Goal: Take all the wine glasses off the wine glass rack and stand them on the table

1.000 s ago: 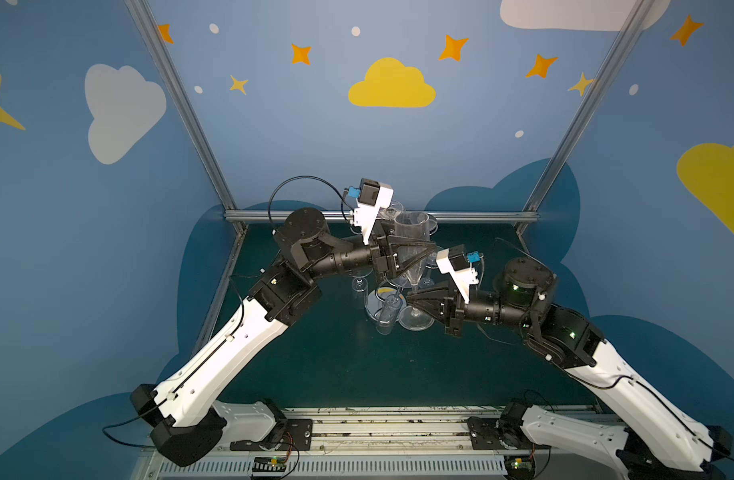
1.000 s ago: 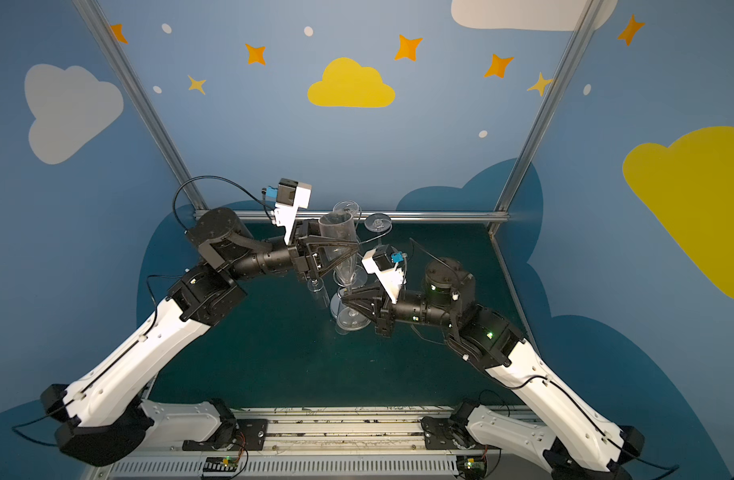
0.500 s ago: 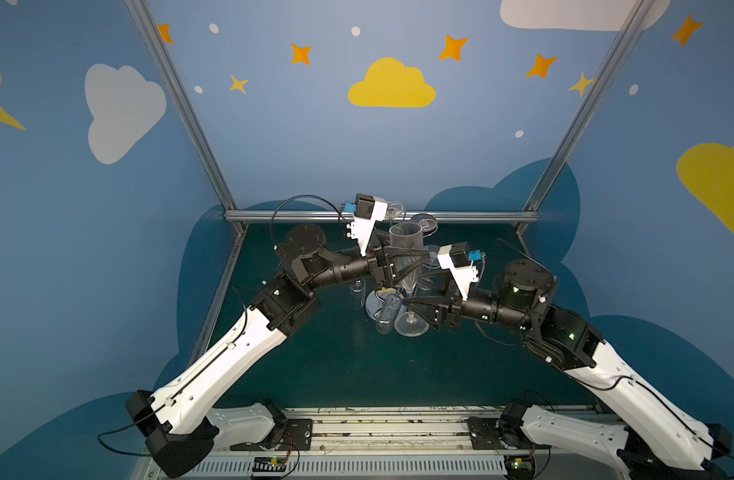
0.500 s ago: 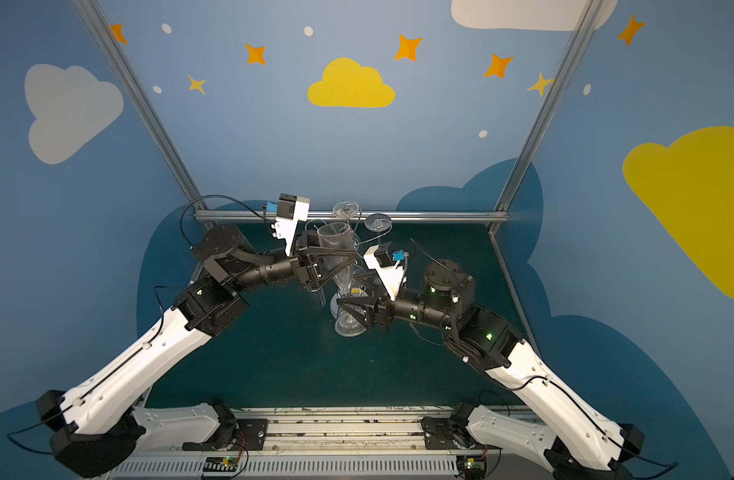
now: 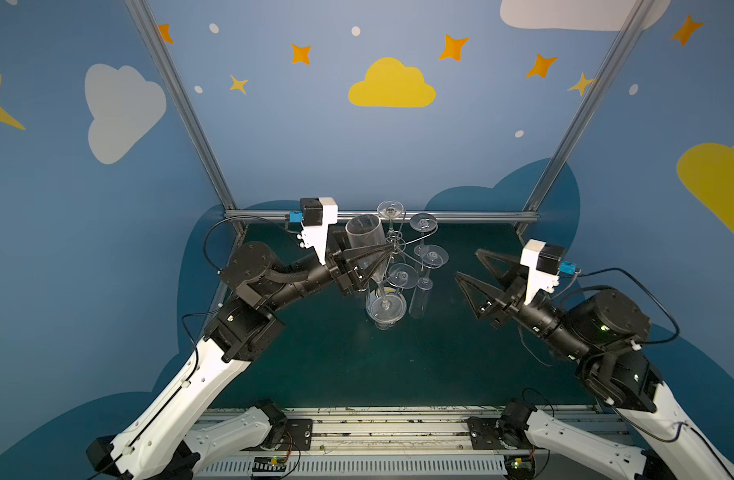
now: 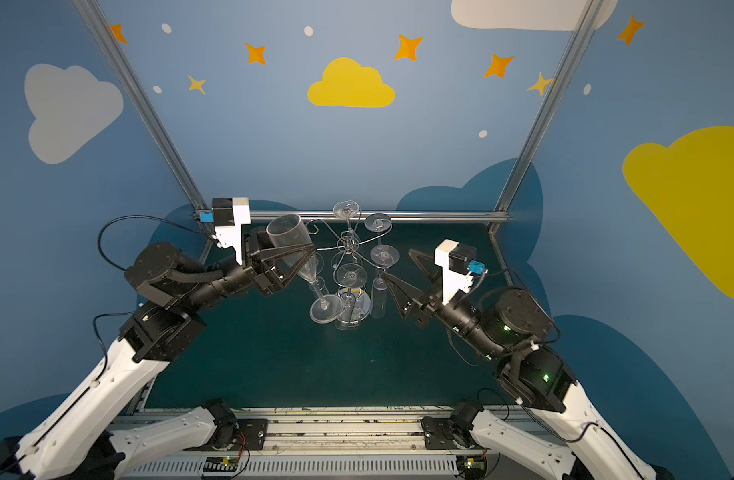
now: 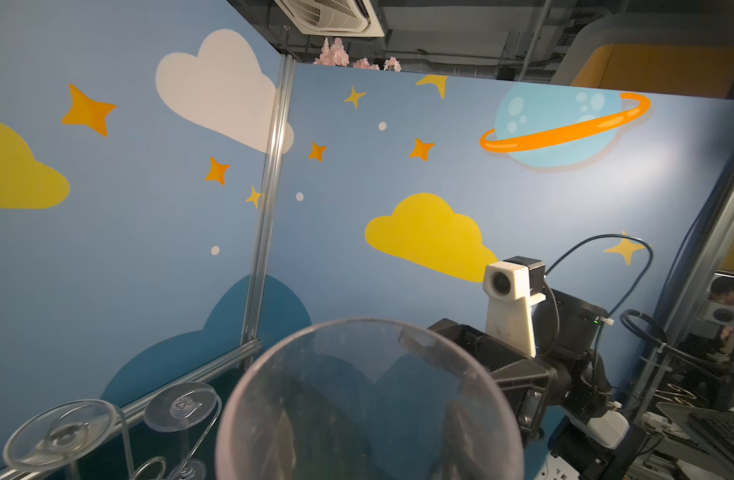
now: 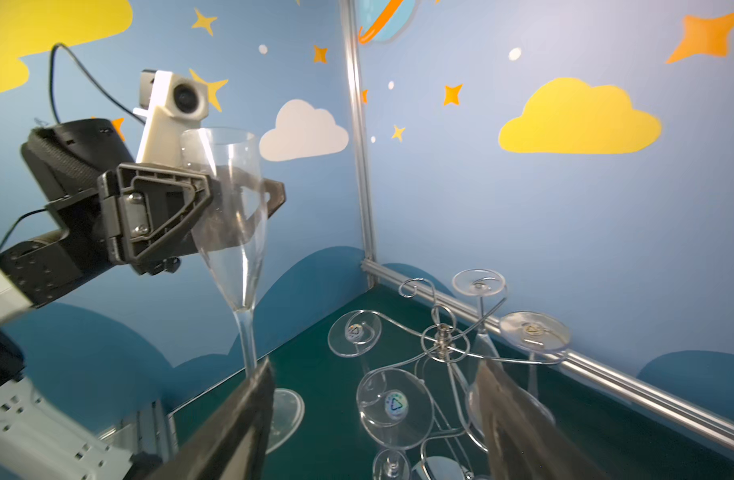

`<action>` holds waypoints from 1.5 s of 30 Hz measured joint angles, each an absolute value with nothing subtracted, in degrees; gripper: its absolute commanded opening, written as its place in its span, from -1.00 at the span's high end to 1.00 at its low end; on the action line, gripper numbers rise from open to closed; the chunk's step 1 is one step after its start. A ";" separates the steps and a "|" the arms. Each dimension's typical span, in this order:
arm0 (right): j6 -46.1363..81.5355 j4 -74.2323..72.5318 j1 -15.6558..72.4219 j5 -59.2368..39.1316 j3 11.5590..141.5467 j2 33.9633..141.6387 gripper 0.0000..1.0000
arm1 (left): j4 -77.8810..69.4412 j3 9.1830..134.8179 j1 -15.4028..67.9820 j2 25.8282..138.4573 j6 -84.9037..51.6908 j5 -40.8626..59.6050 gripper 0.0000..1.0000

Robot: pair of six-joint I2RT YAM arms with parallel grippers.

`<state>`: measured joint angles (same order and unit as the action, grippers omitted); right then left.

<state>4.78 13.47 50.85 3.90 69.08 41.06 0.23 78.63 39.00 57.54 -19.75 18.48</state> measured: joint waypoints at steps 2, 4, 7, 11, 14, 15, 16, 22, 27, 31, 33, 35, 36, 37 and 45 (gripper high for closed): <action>4.14 13.08 50.85 6.35 67.53 39.03 -0.51 | 1.61 77.80 39.00 55.33 -17.54 14.96 0.17; 3.86 13.13 50.83 8.40 66.48 37.56 -0.51 | 3.09 77.10 38.96 53.23 -15.42 11.60 0.17; 3.79 13.58 50.85 11.51 65.28 35.90 -0.52 | 5.28 76.49 38.83 50.39 -11.92 6.74 0.17; 3.99 14.87 50.83 14.96 63.44 33.63 -0.51 | 7.90 76.01 38.74 47.53 -6.96 0.47 0.20; 4.23 15.70 50.83 17.10 61.93 31.90 -0.52 | 9.26 74.50 38.74 45.32 -3.09 -4.78 0.21; 4.29 15.88 50.83 17.58 61.43 31.27 -0.51 | 9.69 73.89 38.74 44.66 -2.02 -6.37 0.21; 4.36 16.10 50.83 18.00 60.97 30.65 -0.52 | 9.87 72.97 38.72 43.90 -0.71 -8.08 0.21; 5.32 17.41 50.83 20.23 59.02 27.49 -0.52 | 6.35 63.37 38.61 40.29 6.13 -16.36 0.20; 5.63 18.81 50.83 21.71 58.43 26.46 -0.51 | 1.61 56.38 37.10 40.66 8.82 -20.12 0.20; 5.76 19.97 50.83 23.00 57.43 25.71 -0.51 | -3.20 53.04 34.33 42.83 8.99 -20.60 0.22; 5.78 20.49 50.83 23.59 56.95 25.61 -0.51 | -5.80 51.59 32.60 44.10 8.78 -20.58 0.24; 5.69 21.02 50.85 24.01 56.60 25.61 -0.52 | -9.15 49.78 29.93 45.87 7.88 -20.32 0.25; 5.54 21.23 50.83 24.23 56.45 25.63 -0.53 | -10.50 49.04 28.77 46.61 7.29 -20.10 0.25; 5.34 21.34 50.83 24.49 56.34 25.63 -0.53 | -12.08 48.16 27.16 47.68 6.48 -19.53 0.26; 0.36 20.25 50.83 27.16 54.52 25.85 -0.54 | -23.75 45.78 15.86 61.17 -0.86 -14.85 0.30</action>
